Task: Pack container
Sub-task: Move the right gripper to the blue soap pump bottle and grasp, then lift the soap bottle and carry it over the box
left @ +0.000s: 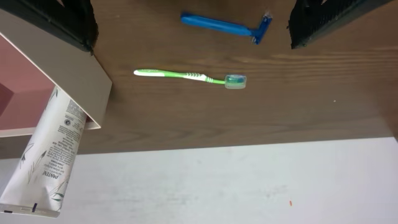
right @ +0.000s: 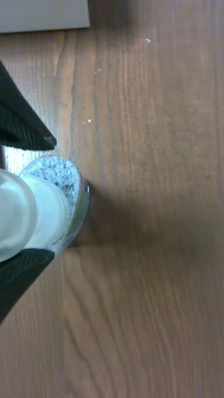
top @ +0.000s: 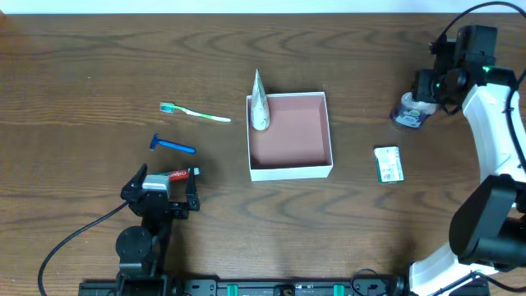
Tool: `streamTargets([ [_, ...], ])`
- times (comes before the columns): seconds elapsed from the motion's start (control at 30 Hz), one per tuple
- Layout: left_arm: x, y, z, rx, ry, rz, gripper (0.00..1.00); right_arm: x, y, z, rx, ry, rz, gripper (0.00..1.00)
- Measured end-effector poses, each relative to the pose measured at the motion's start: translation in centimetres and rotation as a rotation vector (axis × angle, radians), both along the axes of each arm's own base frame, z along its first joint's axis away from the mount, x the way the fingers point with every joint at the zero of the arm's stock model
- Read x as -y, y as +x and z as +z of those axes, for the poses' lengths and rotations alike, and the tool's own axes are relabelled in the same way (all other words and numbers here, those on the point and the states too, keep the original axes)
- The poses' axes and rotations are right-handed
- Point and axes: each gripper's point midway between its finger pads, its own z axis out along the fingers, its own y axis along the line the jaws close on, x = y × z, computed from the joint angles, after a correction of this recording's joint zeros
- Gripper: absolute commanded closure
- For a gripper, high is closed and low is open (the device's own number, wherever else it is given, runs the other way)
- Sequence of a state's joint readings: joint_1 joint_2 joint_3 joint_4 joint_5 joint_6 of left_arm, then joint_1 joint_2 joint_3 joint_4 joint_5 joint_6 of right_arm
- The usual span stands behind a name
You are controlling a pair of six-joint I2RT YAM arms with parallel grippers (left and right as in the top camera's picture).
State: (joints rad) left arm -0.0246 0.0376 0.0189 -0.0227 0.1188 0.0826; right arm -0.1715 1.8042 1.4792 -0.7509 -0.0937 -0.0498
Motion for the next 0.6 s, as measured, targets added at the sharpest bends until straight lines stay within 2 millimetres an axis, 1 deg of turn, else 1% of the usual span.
streamTargets([
  [0.1,0.00,0.00,0.01,0.000,0.000,0.000,0.02,-0.02,0.11,-0.64,-0.011,-0.003,0.013,0.64],
  [0.2,0.00,0.00,0.01,0.000,0.000,0.000,0.02,-0.04,0.22,-1.03,-0.017,-0.004,0.023,0.78],
  [0.3,0.00,0.00,0.00,0.000,0.000,0.000,0.02,-0.08,0.41,-0.94,-0.010,-0.006,0.034,0.88],
  [0.4,0.00,0.00,0.01,0.000,0.000,0.000,0.02,-0.16,0.43,-0.96,-0.009,-0.001,0.035,0.92],
  [0.6,0.00,0.00,0.01,0.000,0.000,0.000,0.02,-0.84,0.34,-0.96,-0.010,0.033,0.053,0.92],
])
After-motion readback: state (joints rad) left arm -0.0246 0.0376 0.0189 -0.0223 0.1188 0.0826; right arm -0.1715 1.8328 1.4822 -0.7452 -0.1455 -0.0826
